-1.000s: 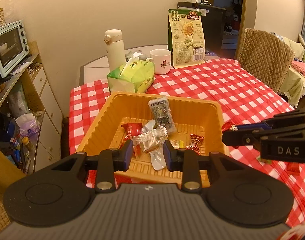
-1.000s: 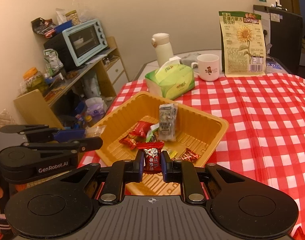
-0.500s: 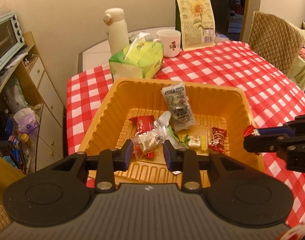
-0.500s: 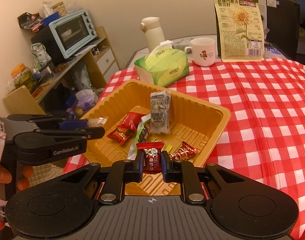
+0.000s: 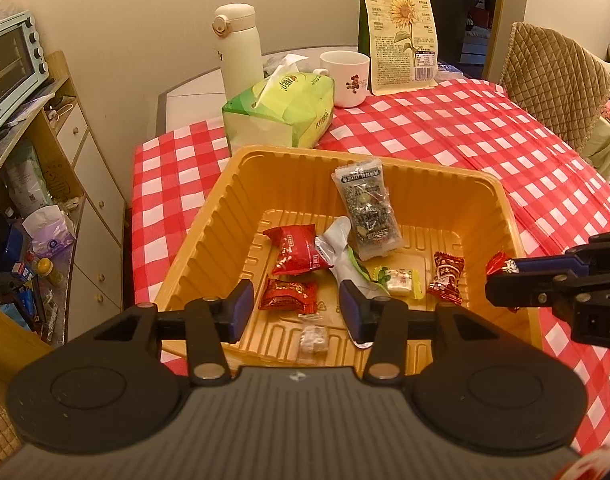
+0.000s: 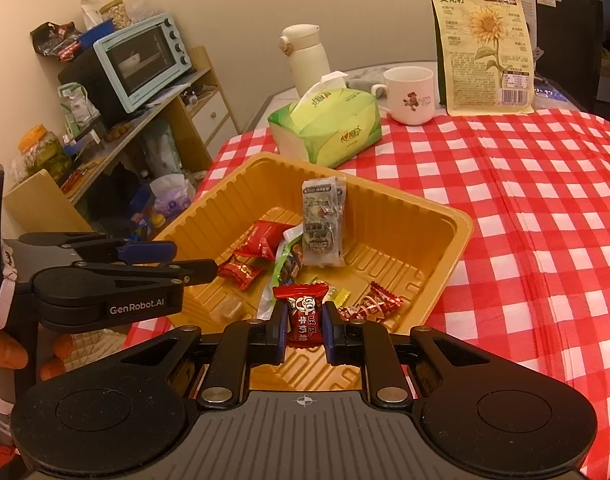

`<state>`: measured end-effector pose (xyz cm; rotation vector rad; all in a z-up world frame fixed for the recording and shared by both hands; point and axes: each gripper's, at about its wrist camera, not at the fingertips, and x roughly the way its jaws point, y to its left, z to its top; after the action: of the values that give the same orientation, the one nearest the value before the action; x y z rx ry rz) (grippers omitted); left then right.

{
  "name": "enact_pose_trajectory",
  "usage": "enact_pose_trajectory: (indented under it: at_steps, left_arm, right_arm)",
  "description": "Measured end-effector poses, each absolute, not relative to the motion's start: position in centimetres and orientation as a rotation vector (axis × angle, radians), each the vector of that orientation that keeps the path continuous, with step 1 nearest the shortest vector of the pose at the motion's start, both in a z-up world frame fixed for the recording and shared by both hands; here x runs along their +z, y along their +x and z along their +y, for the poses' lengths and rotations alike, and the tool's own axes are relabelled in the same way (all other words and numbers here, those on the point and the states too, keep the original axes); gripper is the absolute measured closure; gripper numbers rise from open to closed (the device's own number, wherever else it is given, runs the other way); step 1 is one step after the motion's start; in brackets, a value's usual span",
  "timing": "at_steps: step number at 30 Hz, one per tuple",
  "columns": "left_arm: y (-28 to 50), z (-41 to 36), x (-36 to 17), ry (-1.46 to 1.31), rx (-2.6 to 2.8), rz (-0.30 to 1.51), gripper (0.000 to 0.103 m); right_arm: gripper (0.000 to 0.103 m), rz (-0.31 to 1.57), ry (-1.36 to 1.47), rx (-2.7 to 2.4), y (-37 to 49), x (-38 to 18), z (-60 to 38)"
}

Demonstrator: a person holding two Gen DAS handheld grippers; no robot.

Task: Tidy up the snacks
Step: 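Lower the clear-wrapped candy into the tray with left tool while right lowers the red candy, then open both tools to release the candies into the tray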

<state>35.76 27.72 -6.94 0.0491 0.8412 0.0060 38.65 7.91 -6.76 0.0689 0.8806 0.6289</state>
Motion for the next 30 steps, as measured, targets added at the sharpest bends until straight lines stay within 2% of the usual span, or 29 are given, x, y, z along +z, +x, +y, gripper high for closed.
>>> enact_pose_trajectory:
  at_steps: [12,17,18,20,21,22,30]
  left_arm:
    - [35.7,28.7,-6.6,0.046,0.021,0.838,0.056]
    - [35.5,29.0,-6.4,0.044,0.033,0.83,0.045]
    - [35.5,29.0,-6.4,0.044,0.036,0.828,0.043]
    - [35.3,29.1,-6.2,0.044,0.04,0.823,0.04]
    - [35.2,29.1,-6.2,0.044,0.042,0.821,0.038]
    - [35.1,29.1,-6.1,0.046,0.045,0.819,0.035]
    - [34.1,28.8,-5.6,0.054,0.056,0.81,0.029]
  right_arm:
    - [0.084,0.887,0.056,0.643,39.5,-7.0,9.4]
    - [0.083,0.901,0.021,0.656,39.7,-7.3,10.3]
    - [0.08,0.901,0.012,0.653,39.6,-7.3,10.4]
    - [0.059,0.888,0.005,0.649,39.4,-7.4,10.4]
    - [0.042,0.875,0.008,0.642,39.2,-7.3,10.3]
    - [0.034,0.859,0.011,0.634,39.0,-7.2,10.1]
    - [0.031,0.855,0.008,0.617,38.6,-6.9,9.3]
